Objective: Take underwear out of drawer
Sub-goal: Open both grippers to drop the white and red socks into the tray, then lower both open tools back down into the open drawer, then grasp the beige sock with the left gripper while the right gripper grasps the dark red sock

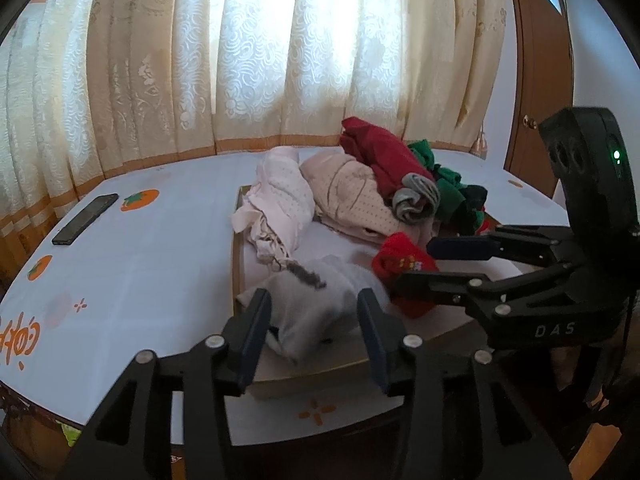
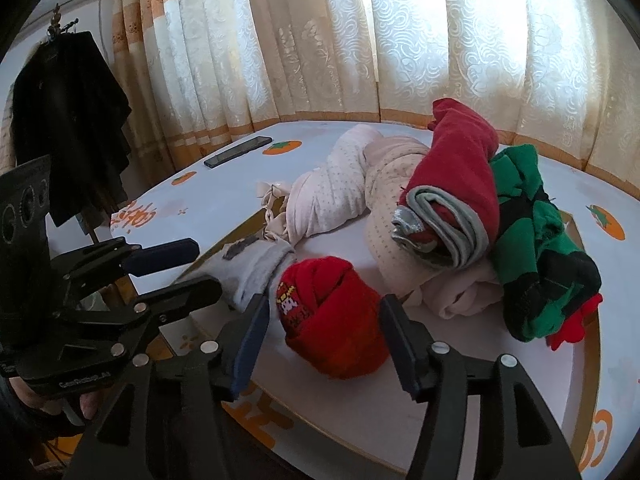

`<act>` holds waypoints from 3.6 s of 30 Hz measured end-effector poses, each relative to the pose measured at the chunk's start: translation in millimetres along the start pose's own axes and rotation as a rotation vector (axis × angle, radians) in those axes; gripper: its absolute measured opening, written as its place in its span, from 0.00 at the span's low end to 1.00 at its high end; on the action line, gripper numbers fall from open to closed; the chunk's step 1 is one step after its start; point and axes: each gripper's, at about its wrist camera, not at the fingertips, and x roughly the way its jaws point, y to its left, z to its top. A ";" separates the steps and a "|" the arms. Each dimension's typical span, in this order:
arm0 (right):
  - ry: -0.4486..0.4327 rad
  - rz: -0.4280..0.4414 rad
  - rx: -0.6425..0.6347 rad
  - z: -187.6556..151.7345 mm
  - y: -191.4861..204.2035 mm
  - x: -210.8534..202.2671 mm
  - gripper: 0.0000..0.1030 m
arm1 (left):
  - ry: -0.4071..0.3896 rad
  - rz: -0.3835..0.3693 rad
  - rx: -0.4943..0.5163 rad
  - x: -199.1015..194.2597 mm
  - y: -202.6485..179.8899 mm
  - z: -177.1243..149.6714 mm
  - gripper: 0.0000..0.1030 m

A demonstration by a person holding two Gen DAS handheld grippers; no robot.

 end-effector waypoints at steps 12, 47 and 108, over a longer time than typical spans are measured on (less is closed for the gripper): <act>0.003 0.016 0.002 -11.9 4.2 -14.9 0.60 | -0.003 -0.015 -0.030 -10.9 -2.1 -10.2 0.55; 0.214 -0.045 0.024 -157.9 -24.7 -90.0 0.65 | 0.243 -0.178 0.114 -6.9 -92.0 -95.1 0.65; 0.507 0.029 0.134 -191.8 -48.0 -8.1 0.32 | 0.965 -0.593 0.191 103.0 -174.5 -147.1 0.85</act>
